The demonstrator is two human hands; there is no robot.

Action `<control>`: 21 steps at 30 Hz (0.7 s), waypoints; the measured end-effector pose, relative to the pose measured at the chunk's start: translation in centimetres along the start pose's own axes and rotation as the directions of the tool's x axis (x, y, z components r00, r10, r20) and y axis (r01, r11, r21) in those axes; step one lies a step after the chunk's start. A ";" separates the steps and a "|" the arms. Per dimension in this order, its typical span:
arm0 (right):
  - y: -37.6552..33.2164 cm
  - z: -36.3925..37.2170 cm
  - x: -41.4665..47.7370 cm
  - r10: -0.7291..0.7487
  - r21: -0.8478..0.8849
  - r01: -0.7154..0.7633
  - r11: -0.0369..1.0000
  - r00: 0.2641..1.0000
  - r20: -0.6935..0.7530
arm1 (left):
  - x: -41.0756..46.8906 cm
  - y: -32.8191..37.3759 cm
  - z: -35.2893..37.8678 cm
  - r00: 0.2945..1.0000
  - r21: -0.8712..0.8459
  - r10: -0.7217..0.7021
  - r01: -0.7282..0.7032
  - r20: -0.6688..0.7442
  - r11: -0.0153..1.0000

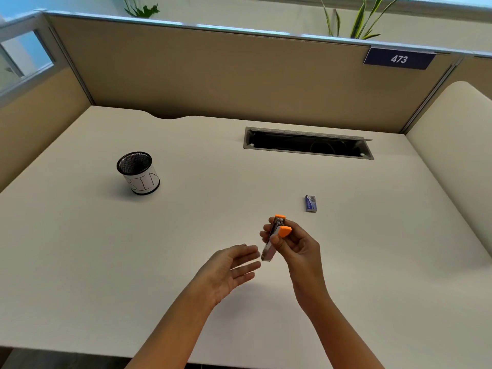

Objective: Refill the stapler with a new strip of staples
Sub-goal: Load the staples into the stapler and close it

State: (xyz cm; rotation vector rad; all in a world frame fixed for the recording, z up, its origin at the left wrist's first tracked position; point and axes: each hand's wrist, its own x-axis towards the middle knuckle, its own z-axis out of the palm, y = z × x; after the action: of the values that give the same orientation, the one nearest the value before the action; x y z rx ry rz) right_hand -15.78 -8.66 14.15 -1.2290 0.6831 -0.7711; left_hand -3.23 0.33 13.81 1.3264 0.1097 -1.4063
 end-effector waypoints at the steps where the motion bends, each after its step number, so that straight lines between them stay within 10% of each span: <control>1: 0.1 -0.1 0.1 0.008 -0.006 -0.009 1.000 0.999 -0.038 | 0.2 -0.1 -0.1 0.999 0.032 0.020 -0.019 -0.026 0.999; 21: 3.5 -0.9 1.1 -0.176 -0.530 -0.015 0.848 0.934 -0.309 | 2.3 -1.8 -1.7 0.979 0.226 0.092 -0.050 -0.183 0.973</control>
State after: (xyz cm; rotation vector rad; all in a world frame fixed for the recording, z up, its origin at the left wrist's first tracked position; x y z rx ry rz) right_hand -15.38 -9.58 10.51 -1.6459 1.1988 -0.9187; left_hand -2.84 0.66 10.47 1.6339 0.0342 -1.2540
